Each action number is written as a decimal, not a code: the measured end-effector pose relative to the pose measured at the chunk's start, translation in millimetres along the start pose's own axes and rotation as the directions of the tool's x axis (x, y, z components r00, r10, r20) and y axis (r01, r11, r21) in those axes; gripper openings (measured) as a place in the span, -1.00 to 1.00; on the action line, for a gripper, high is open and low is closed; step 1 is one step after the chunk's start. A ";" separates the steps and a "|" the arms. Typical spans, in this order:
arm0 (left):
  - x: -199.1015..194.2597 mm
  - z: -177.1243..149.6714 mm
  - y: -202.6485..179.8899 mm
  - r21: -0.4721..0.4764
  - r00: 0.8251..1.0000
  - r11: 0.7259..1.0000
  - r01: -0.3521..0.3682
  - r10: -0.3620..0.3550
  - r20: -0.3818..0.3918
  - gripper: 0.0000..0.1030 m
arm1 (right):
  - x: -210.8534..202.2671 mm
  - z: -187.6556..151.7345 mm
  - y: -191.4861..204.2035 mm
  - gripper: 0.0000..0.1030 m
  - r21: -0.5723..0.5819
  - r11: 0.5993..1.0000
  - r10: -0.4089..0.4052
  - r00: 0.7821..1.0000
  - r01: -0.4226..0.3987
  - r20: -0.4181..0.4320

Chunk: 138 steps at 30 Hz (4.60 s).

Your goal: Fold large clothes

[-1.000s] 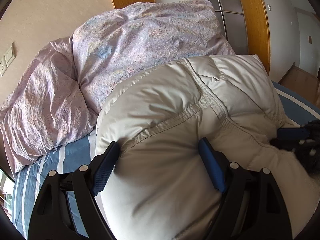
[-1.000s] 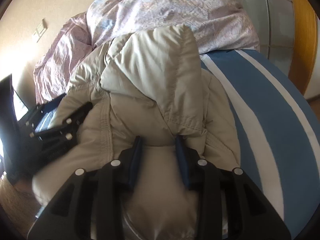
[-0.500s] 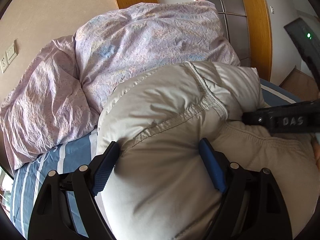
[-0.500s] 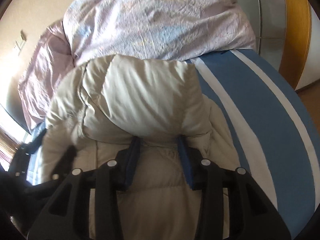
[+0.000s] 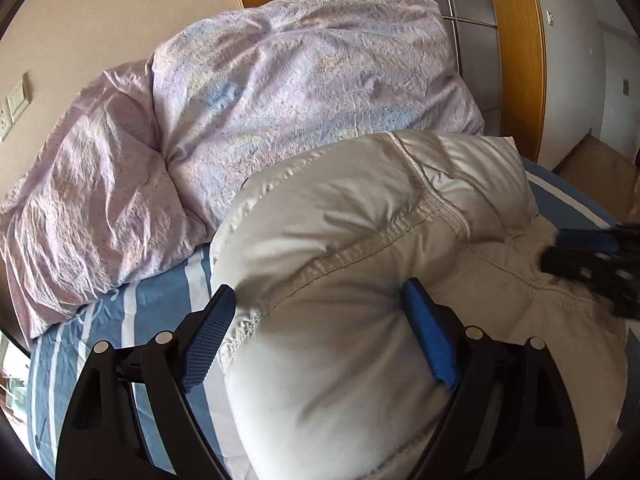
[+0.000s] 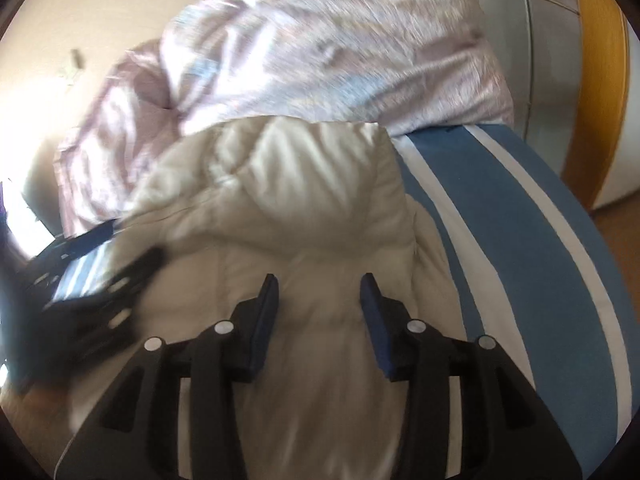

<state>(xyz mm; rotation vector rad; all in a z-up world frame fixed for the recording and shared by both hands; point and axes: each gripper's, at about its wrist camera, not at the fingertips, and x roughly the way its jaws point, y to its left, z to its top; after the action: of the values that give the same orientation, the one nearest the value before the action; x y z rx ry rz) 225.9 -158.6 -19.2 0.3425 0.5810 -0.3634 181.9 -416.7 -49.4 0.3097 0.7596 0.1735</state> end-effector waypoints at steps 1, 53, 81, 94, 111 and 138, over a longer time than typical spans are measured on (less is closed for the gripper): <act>1.0 -0.1 0.8 -0.006 1.000 1.000 0.007 -0.007 -0.004 0.68 | -3.6 -4.1 -1.7 -0.11 0.004 1.000 0.008 1.000 -0.008 -0.011; 35.4 -54.8 112.6 -0.639 0.716 0.550 0.537 -0.698 0.001 0.97 | 98.9 38.8 -72.4 0.97 0.342 0.887 0.443 0.778 -0.309 -0.445; 10.0 -61.2 122.6 -0.628 0.753 0.550 0.551 -0.652 0.089 0.58 | 114.8 32.0 -35.3 0.35 0.290 0.757 0.651 0.710 -0.586 -0.268; -21.6 -51.5 193.1 -0.613 0.830 0.599 0.516 -0.527 0.183 0.56 | 141.3 74.0 54.0 0.30 0.225 0.721 0.693 0.671 -0.656 -0.265; 5.9 -87.2 265.4 -0.662 0.897 0.633 0.401 -0.418 0.144 0.57 | 189.8 69.1 116.8 0.29 0.210 0.776 0.629 0.710 -0.595 -0.316; -37.8 -48.5 184.6 -0.221 0.998 0.974 -0.048 0.056 0.029 0.86 | 36.2 49.8 142.1 0.39 -0.020 0.989 0.147 0.978 -0.146 0.150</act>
<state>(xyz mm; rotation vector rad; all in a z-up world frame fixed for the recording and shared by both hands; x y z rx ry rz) 252.1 32.9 3.6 0.1373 0.5712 -0.2507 236.5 -284.1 9.0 0.3670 0.5856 0.2893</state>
